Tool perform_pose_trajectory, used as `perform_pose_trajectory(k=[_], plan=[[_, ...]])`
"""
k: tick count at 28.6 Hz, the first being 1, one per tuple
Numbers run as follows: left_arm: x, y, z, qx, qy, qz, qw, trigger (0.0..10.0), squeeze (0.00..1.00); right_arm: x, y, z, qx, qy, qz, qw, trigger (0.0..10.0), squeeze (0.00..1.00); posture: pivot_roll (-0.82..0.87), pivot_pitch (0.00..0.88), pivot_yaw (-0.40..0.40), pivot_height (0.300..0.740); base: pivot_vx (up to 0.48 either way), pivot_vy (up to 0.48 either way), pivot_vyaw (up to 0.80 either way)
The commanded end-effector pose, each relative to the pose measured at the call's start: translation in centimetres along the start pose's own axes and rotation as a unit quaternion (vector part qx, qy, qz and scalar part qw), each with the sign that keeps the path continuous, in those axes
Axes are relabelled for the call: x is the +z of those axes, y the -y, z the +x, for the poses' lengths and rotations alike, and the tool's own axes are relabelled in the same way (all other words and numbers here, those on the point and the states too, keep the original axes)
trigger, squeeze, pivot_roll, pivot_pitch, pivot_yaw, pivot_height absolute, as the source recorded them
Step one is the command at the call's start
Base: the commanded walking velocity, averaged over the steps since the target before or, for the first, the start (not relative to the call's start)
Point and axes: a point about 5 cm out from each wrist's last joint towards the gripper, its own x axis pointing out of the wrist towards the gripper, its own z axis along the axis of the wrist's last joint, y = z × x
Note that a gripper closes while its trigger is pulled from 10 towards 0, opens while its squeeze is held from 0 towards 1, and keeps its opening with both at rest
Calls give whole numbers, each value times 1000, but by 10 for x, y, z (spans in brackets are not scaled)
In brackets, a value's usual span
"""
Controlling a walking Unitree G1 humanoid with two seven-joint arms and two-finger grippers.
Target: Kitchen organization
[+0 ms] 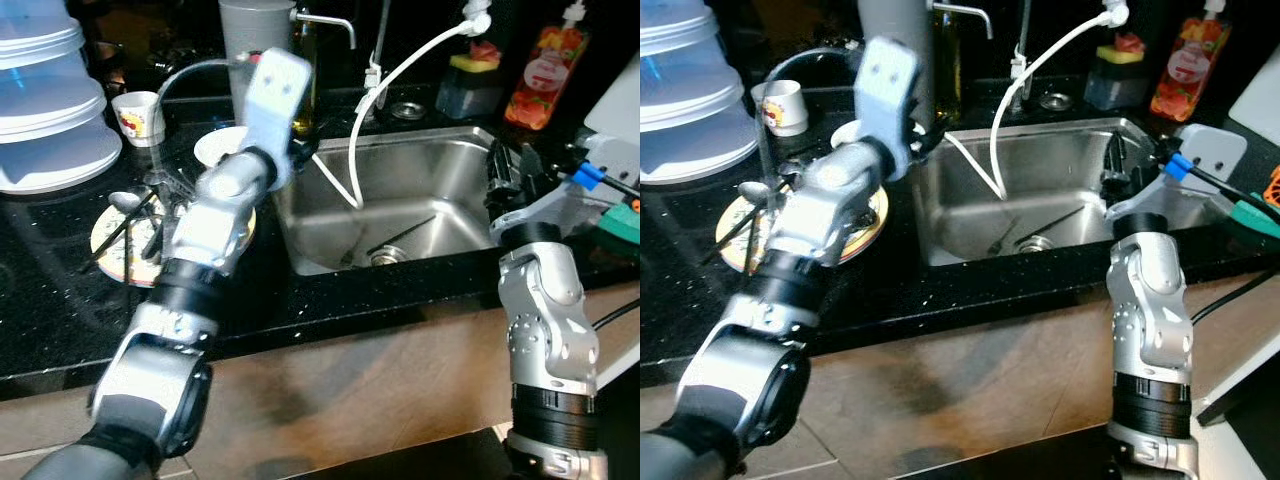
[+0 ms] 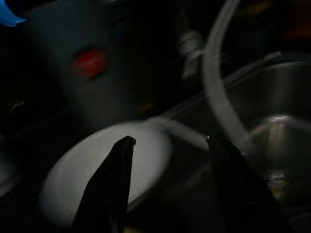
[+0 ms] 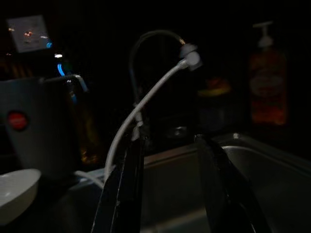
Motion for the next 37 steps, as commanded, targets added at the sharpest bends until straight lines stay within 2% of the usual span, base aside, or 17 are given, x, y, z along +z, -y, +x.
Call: perform_pose_trajectory(k=[1, 2, 3, 5, 6, 8, 9, 10, 12, 13, 16, 22, 23, 29, 37], plan=[[-5, -22, -11, 49, -26, 2, 998, 10000, 0, -4, 1, -1, 1, -9, 3, 1000, 10000, 0, 46, 0, -31, 740, 0, 0, 0], [-10, -37, -22, 81, -46, -2, 996, 10000, 0, -6, 0, -1, 3, -12, 3, 1000, 10000, 0, 74, 0, -41, 740, 0, 0, 0], [-10, -37, -22, 81, -46, -2, 996, 10000, 0, -6, 0, -1, 3, -12, 3, 1000, 10000, 0, 74, 0, -41, 740, 0, 0, 0], [-24, -60, -48, 139, -89, -47, 985, 10000, 0, -8, -3, 3, 13, -17, 7, 1000, 10000, 0, 89, 0, -45, 740, 0, 0, 0], [-24, -60, -48, 139, -89, -47, 985, 10000, 0, -8, -3, 3, 13, -17, 7, 1000, 10000, 0, 89, 0, -45, 740, 0, 0, 0], [-39, -72, -74, 191, -126, -66, 971, 10000, 0, -9, -7, 5, 21, -19, 10, 1000, 10000, 0, 112, 1, -54, 740, 0, 0, 0], [-44, -75, -86, 204, -143, -75, 965, 10000, 0, -10, -8, 6, 23, -21, 11, 999, 10000, 0, 119, 2, -57, 740, 0, 0, 0], [-44, -75, -86, 204, -143, -75, 965, 10000, 0, -10, -8, 6, 23, -21, 11, 999, 10000, 0, 119, 2, -57, 740, 0, 0, 0], [-49, -78, -100, 217, -167, -90, 958, 10000, 0, -12, -9, 6, 26, -24, 13, 999, 10000, 0, 126, 4, -58, 740, 0, 0, 0], [-49, -78, -100, 217, -167, -90, 958, 10000, 0, -12, -9, 6, 26, -24, 13, 999, 10000, 0, 126, 4, -58, 740, 0, 0, 0], [-53, -78, -112, 224, -192, -106, 950, 10000, 0, -13, -11, 8, 30, -24, 15, 999, 10000, 0, 131, 0, -59, 740, 0, 0, 0], [-56, -77, -112, 215, -200, -118, 949, 10000, 0, -13, -11, 9, 31, -23, 16, 999, 10000, 0, 128, 0, -63, 740, 0, 0, 0], [-59, -77, -106, 199, -202, -126, 951, 10000, 0, -12, -12, 10, 32, -22, 16, 999, 10000, 0, 125, 0, -62, 740, 0, 0, 0], [-63, -79, -91, 175, -201, -144, 953, 10000, 0, -10, -10, 10, 30, -16, 13, 999, 10000, 0, 105, 0, -57, 740, 0, 0, 0], [-75, -85, -85, 163, -223, -153, 949, 10000, 0, -9, -8, 10, 27, -13, 9, 1000, 10000, 0, 91, 0, -53, 740, 0, 0, 0]])
